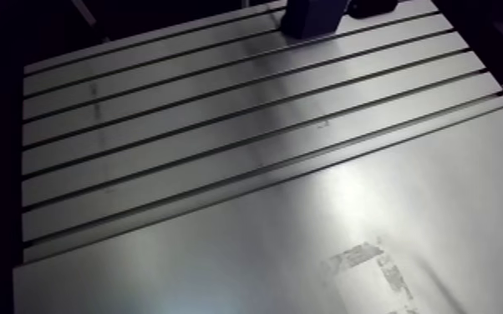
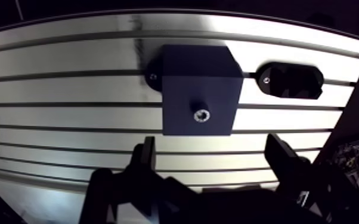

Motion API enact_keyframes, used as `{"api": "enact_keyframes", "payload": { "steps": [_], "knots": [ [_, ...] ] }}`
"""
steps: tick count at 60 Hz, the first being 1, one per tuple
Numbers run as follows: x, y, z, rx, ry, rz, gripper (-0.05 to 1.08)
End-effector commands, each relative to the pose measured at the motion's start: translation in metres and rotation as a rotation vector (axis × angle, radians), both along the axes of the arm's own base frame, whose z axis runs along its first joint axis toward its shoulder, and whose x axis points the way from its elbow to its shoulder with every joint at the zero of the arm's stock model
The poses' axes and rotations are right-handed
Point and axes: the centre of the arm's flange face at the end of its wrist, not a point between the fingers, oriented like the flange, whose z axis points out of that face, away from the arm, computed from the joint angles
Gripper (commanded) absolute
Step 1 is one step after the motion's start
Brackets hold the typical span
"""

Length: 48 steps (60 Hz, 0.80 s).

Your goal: Pick up the M10 bolt and insert it into the hole until fully seated.

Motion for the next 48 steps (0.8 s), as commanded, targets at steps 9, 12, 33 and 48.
{"api": "enact_keyframes", "payload": {
  "steps": [9, 12, 33, 48],
  "knots": [
    [0.038, -0.021, 0.062, 0.013, 0.06, -0.014, 0.0],
    [0.047, -0.024, 0.07, 0.022, 0.073, -0.026, 0.0],
    [0.135, -0.076, 0.143, 0.05, 0.248, -0.08, 0.0],
    [0.167, -0.114, 0.179, 0.016, 0.331, -0.059, 0.0]
  ]
}}
